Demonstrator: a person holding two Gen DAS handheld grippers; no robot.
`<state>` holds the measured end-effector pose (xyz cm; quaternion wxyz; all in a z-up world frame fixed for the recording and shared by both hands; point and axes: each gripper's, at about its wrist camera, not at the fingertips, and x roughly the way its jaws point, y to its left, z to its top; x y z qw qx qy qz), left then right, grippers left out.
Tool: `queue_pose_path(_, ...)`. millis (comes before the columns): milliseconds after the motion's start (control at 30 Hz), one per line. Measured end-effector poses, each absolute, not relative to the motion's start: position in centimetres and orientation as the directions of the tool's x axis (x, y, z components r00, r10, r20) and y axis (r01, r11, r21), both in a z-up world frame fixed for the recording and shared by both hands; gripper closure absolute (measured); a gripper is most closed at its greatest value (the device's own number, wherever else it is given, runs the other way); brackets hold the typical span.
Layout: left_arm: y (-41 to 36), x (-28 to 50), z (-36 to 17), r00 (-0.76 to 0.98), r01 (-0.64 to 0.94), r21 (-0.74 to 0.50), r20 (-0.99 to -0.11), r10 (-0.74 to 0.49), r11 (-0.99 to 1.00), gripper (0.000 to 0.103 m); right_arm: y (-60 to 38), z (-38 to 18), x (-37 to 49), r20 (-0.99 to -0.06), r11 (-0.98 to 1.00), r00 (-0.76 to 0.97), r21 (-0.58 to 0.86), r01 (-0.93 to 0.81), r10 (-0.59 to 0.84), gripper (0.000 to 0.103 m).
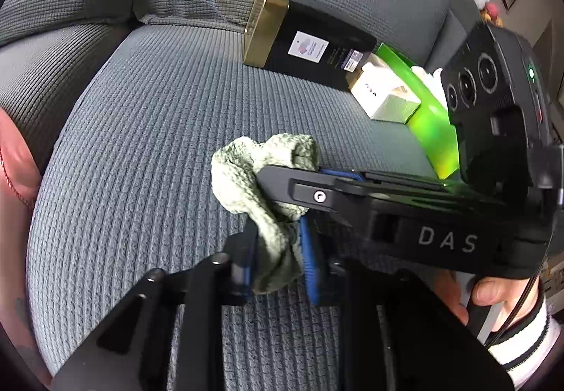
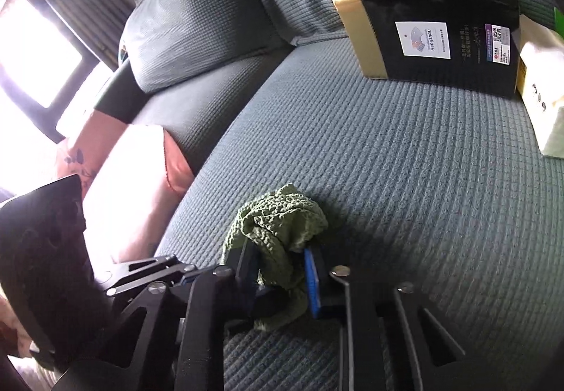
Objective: Organize soft objects
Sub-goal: 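Grasp the green knit cloth with the right tool and lift it, then carry the green cloth into the green box and open the right tool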
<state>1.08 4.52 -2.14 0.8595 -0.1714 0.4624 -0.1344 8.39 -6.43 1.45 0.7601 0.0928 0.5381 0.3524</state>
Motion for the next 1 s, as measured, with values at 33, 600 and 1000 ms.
queue_pose_path(33, 4.6, 0.9, -1.8, 0.539, 0.076, -0.429, -0.742, -0.399, 0.9, 0.085, -6.6, 1.6, 8.2, -0.747, 0.732, 0.176, 0.526, -0.434, 0.641, 0.084)
queue_pose_path(600, -2.7, -1.6, 3.6, 0.514, 0.299, -0.363, -0.718, -0.469, 0.883, 0.084, -14.4, 6.7, 2.8, -0.677, 0.753, 0.344, 0.518, -0.406, 0.651, 0.084)
queue_pose_path(1000, -11.5, -0.1, 5.6, 0.46, 0.466, -0.298, -0.723, -0.516, 0.833, 0.084, -24.0, 8.5, 0.1, -0.636, 0.818, 0.518, 0.492, -0.298, 0.571, 0.084)
